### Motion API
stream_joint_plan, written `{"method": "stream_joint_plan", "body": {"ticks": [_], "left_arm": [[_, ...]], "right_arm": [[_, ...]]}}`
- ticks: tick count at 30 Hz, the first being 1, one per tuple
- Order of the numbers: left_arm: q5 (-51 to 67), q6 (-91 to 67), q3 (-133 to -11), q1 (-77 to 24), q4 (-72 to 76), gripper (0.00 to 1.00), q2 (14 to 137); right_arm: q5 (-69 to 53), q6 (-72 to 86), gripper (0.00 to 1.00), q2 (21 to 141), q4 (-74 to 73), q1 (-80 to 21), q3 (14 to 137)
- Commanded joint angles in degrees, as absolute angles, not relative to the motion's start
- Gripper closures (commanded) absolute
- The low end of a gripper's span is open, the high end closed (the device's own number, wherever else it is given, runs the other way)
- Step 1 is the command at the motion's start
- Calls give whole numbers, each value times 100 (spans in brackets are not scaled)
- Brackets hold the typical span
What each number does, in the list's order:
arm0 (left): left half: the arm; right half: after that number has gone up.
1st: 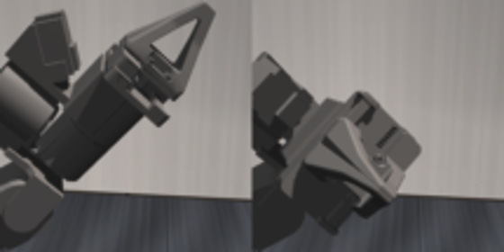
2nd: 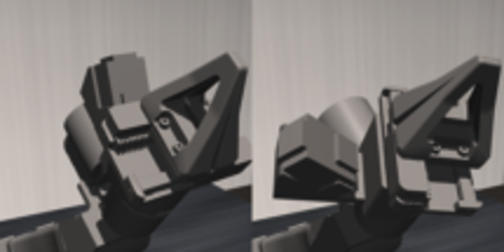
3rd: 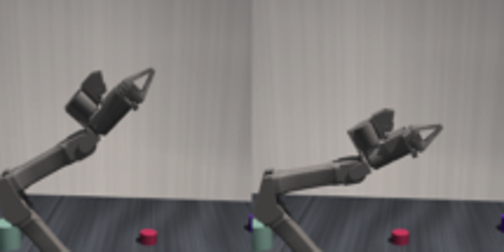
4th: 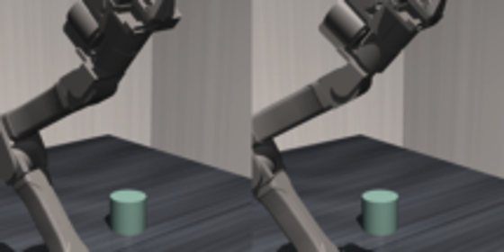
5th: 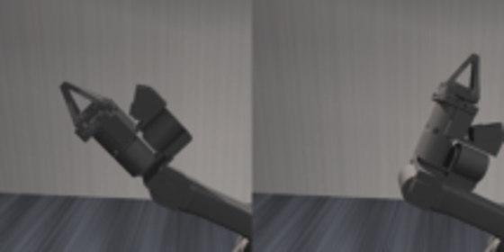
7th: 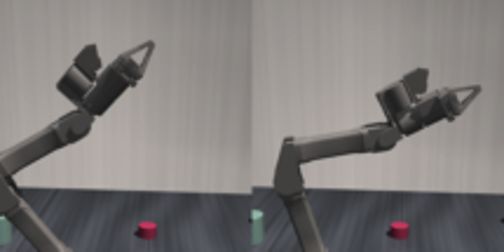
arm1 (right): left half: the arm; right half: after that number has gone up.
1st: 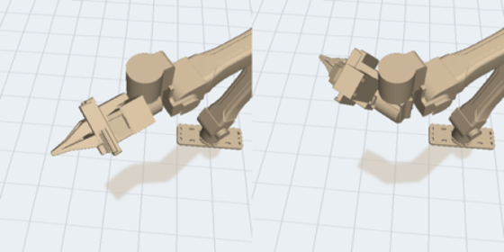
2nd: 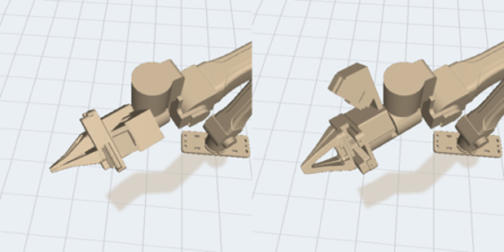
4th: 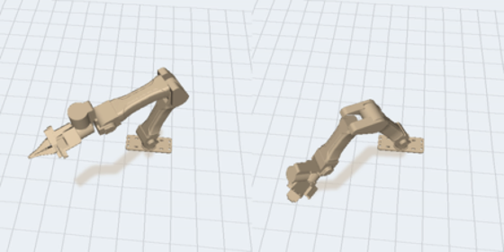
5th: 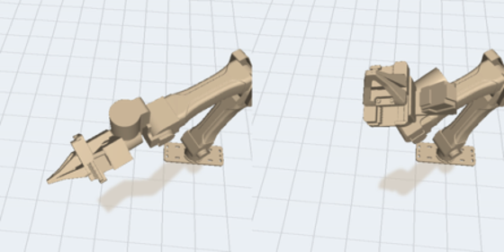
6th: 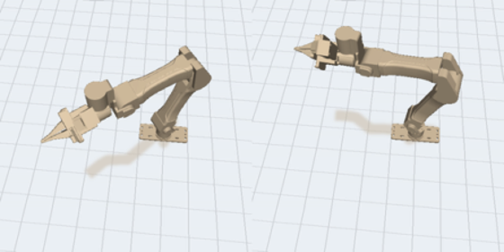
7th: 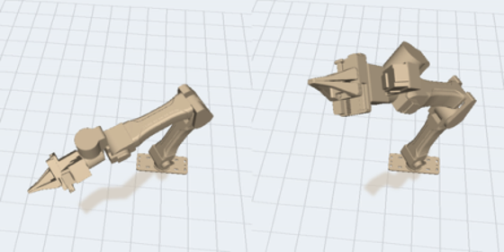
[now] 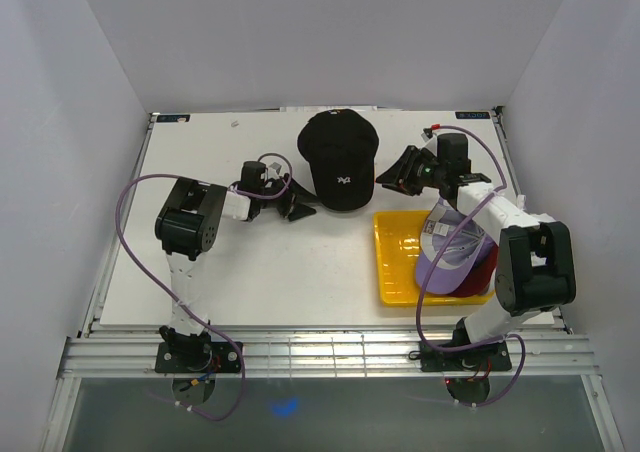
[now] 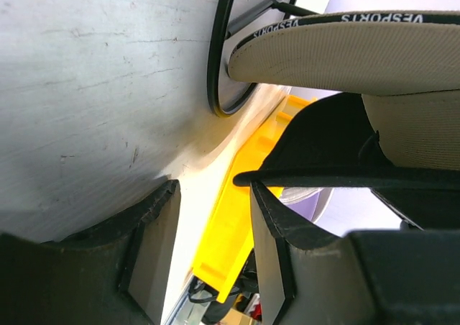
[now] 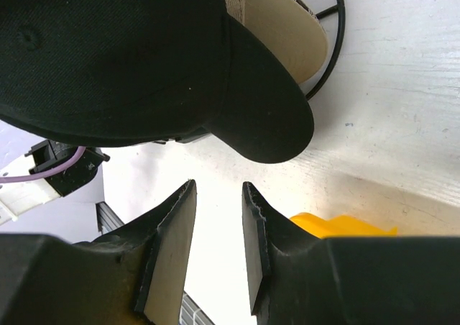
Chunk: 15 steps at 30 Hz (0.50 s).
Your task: Stack the hats
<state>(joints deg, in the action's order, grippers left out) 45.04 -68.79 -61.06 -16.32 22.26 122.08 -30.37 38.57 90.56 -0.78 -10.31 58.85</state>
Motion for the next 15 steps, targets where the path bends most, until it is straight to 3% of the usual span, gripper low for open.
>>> {"method": "stream_joint_plan", "body": {"ticks": [1, 9, 15], "left_arm": [[4280, -6777, -6126, -1573, 1583, 46, 12077], [4254, -6460, -6310, -1424, 1170, 46, 11638], [3841, -5643, -6759, -1301, 27, 45, 11181]], "right_arm": [[-3015, 3718, 61, 9053, -167, -1046, 6170], [-2953, 3762, 60, 9009, -220, -1046, 6258], [-2795, 3604, 60, 8824, -606, -1046, 6485]]}}
